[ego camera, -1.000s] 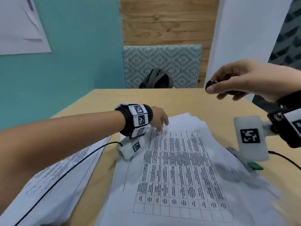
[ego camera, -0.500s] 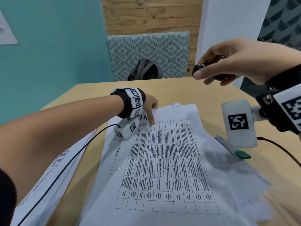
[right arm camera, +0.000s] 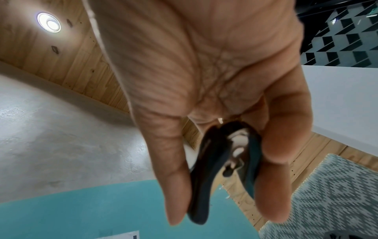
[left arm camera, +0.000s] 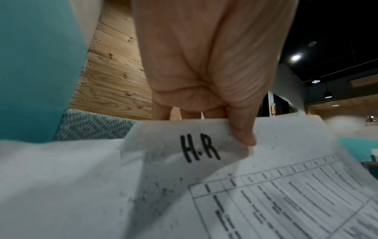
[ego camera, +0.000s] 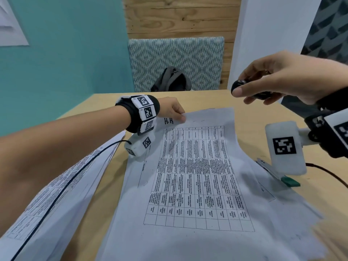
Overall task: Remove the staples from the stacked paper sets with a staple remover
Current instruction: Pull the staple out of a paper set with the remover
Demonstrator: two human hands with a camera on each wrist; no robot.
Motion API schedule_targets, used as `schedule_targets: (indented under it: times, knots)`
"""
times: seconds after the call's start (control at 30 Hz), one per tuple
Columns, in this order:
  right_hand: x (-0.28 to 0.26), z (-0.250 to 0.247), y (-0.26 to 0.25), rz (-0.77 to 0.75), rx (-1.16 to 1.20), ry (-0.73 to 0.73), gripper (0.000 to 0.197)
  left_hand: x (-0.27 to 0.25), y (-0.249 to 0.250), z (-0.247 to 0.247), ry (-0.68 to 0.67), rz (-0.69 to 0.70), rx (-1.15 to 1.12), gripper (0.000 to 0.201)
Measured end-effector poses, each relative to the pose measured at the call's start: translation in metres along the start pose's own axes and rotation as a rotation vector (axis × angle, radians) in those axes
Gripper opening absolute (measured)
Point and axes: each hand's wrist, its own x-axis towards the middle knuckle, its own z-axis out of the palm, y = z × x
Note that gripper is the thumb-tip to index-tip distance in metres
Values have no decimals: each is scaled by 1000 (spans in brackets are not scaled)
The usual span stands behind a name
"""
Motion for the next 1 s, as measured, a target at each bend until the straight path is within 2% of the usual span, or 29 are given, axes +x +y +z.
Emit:
schedule_targets:
  times: [0.13,0.23,0.33,0.5,0.63,0.73,0.8,0.87,1.0]
  knots:
    - [2,2,2,3,-11,-14,43,-8,1,-2,14,-2,-22,37]
    - [4,2,5,8,-9,-15,41,-16,4,-16,103,14,-4,34]
    - [5,3,7,0,-8,-13,44,-23,10,-41,278,17,18,28]
    - [7,1,9,-31,9,39,38,-44,32,-92,654,42,12,28]
    - [7,-2,7,-81,37,134,41,-65,54,-127,893,104,130,23]
    - [6,-3,2,-167,108,254,49,-83,67,-142,1093,118,261,35]
    - [4,-2,-4,-252,153,280,54,-97,75,-142,1192,164,360,37]
    - [0,-2,-9,-318,236,233,55,-112,83,-137,1198,222,414,37]
    - [-6,-9,-11,-415,408,59,71,-134,91,-127,1069,345,420,35]
